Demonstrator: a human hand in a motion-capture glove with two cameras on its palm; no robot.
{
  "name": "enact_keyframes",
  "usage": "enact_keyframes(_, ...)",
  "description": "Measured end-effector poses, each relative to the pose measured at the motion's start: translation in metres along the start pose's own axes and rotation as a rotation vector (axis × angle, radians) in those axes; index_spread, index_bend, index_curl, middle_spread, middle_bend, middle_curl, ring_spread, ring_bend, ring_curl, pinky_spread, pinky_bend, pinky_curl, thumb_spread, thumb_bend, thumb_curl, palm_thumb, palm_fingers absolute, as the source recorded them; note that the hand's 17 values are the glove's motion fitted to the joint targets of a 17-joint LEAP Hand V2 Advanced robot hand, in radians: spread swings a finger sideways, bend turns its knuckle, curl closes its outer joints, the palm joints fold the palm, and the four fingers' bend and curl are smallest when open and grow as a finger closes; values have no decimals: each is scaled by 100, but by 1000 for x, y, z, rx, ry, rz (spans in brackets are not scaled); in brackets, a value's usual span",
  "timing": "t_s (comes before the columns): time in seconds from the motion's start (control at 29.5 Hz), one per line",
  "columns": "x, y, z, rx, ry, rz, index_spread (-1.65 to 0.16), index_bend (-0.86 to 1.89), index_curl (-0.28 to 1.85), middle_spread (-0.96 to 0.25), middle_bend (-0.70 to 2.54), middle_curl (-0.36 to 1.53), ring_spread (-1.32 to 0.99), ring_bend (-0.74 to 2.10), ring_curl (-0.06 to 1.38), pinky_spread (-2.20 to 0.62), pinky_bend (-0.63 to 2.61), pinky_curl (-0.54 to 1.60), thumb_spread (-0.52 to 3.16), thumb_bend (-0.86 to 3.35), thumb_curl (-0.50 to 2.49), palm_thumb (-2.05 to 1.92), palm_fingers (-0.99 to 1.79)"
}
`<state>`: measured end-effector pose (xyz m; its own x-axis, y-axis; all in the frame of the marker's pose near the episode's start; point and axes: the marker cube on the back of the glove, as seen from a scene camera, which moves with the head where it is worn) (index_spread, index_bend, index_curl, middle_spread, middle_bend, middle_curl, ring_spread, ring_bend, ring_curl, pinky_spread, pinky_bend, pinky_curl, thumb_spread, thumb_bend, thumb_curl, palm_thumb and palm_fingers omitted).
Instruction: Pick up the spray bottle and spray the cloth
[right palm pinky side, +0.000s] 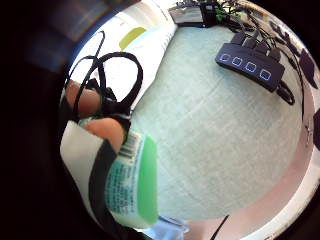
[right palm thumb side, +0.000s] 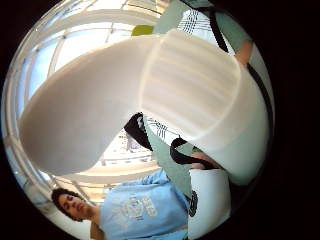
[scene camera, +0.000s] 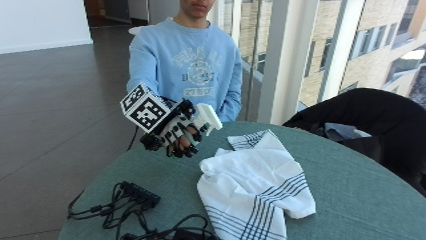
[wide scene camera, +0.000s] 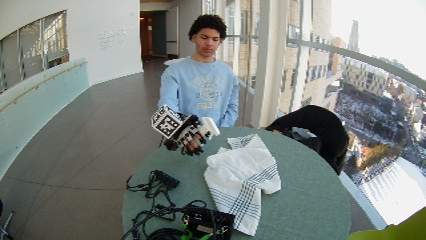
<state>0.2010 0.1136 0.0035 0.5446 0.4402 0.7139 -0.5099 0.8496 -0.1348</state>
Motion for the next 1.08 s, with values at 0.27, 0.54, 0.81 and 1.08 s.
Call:
enact_keyframes(0.27,-19,-16,-4,-65,30,16,-25,17,39,-7,12,32,-4,60,40,9,36,38,86,-2,54,91,111)
enact_keyframes(0.54,-23,-26,-2,-73,26,65,-25,17,41,-7,13,31,-3,62,41,7,38,38,85,-3,56,91,110)
enact_keyframes(0.81,-24,-30,0,-101,42,99,-24,17,43,-7,13,30,-3,63,41,6,39,38,84,-2,57,91,110)
enact_keyframes(1.08,-24,-30,2,-116,51,103,-24,16,44,-7,14,30,-3,63,41,5,39,38,84,-3,57,91,110)
